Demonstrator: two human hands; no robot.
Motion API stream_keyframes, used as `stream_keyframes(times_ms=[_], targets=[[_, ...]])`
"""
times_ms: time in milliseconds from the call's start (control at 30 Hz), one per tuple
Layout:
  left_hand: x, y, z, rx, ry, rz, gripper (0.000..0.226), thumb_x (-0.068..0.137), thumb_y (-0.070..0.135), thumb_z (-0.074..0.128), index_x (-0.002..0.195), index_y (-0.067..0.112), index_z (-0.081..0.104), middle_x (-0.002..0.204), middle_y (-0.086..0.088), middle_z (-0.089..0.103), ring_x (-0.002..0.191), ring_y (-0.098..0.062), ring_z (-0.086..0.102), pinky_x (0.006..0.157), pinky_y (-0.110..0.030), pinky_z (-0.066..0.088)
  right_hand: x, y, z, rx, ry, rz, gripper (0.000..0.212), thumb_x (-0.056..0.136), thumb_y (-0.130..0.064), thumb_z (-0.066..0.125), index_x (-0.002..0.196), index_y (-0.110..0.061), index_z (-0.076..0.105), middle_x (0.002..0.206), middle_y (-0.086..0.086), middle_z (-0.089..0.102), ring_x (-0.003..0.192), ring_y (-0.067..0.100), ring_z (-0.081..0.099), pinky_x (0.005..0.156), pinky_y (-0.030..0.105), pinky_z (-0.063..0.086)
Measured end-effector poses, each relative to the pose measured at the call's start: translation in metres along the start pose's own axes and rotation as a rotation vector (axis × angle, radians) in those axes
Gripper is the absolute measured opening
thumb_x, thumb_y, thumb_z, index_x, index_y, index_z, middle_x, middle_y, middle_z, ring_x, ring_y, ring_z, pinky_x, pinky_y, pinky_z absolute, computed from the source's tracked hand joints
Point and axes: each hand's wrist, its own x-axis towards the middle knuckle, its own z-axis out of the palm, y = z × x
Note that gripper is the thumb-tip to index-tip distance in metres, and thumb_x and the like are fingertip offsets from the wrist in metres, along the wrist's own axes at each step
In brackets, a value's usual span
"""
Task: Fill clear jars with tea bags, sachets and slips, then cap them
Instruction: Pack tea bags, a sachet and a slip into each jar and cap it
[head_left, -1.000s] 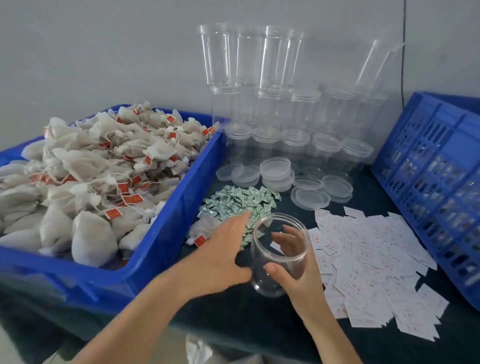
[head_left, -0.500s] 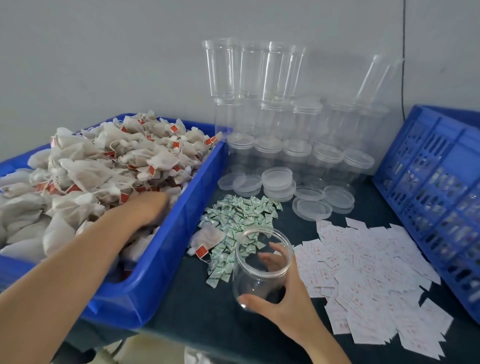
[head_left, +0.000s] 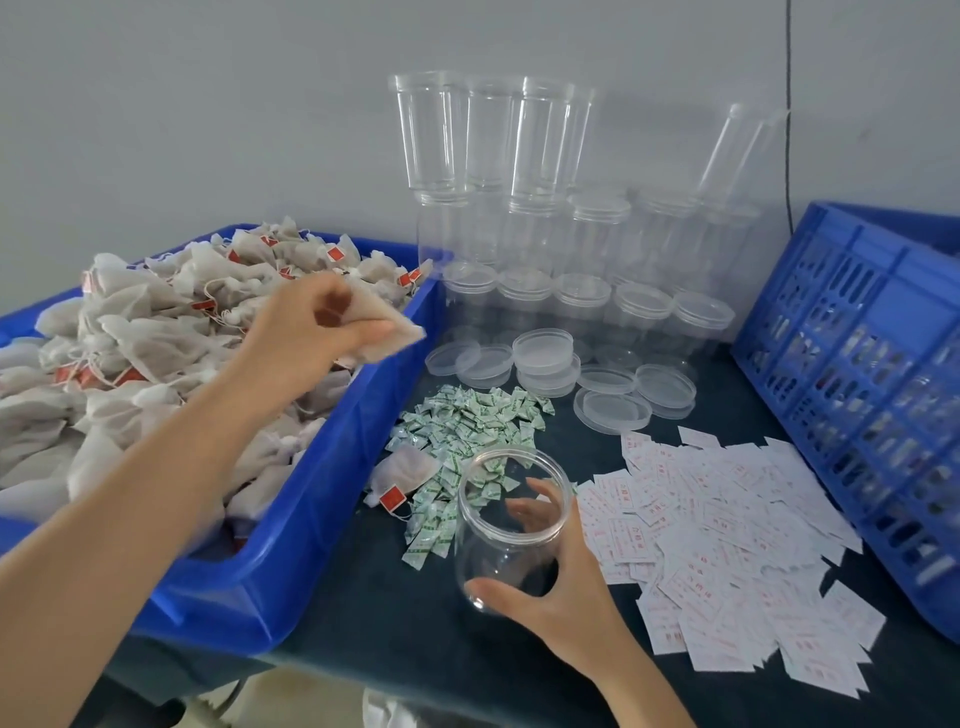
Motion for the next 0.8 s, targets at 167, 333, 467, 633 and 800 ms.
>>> stream_keyframes(times_ms=[167,333,467,633,800], targets=[[-0.031,0.053,0.032,-0.315,-0.533,0.033,0.034,0.059,0.033,0.078,0.087,0.018,0.067,0.09,0.002,0.075,0.085,-0.012,0.072,0.074,-0.018,0.056,-0.001,0.0,-0.001,0.007,-0.002,0.002,0.098,0.054,-0.066,0.088,0.134,-0.055,0.034,0.124,-0.03,0.055,0.124,-0.005,0.052,0.095,0.007,0.039],[-0.05,0.048,0.067,-0.03,-0.627,0.079,0.023,0.077,0.028,0.078,0.096,0.024,0.066,0.087,0.008,0.073,0.081,-0.003,0.068,0.081,-0.024,0.056,-0.001,-0.004,0.001,0.018,0.01,-0.018,0.097,0.06,-0.057,0.09,0.139,-0.05,0.033,0.128,-0.033,0.054,0.122,-0.008,0.051,0.094,0.004,0.039],[-0.022,0.029,0.041,0.033,-0.312,0.053,0.014,0.084,0.017,0.07,0.092,0.027,0.065,0.087,0.009,0.07,0.08,-0.001,0.066,0.078,-0.021,0.053,-0.001,-0.003,0.001,0.034,-0.009,-0.002,0.094,0.058,-0.058,0.091,0.133,-0.056,0.034,0.127,-0.029,0.055,0.123,0.004,0.056,0.099,0.016,0.045],[0.004,-0.03,0.005,0.513,-0.258,-0.147,0.011,0.092,0.01,0.06,0.091,0.022,0.06,0.101,0.0,0.065,0.09,-0.016,0.06,0.07,-0.024,0.043,0.0,0.0,0.001,0.037,-0.012,-0.003,0.098,0.054,-0.062,0.091,0.132,-0.059,0.032,0.126,-0.03,0.054,0.126,0.005,0.054,0.104,0.025,0.046],[-0.003,-0.085,0.0,0.873,-0.465,-0.277,0.026,0.098,0.011,0.048,0.122,0.008,0.058,0.122,-0.014,0.062,0.107,-0.028,0.058,0.088,-0.034,0.043,-0.001,0.002,0.001,0.033,-0.013,0.01,0.097,0.053,-0.065,0.09,0.132,-0.06,0.032,0.128,-0.027,0.055,0.125,0.005,0.054,0.103,0.024,0.046]])
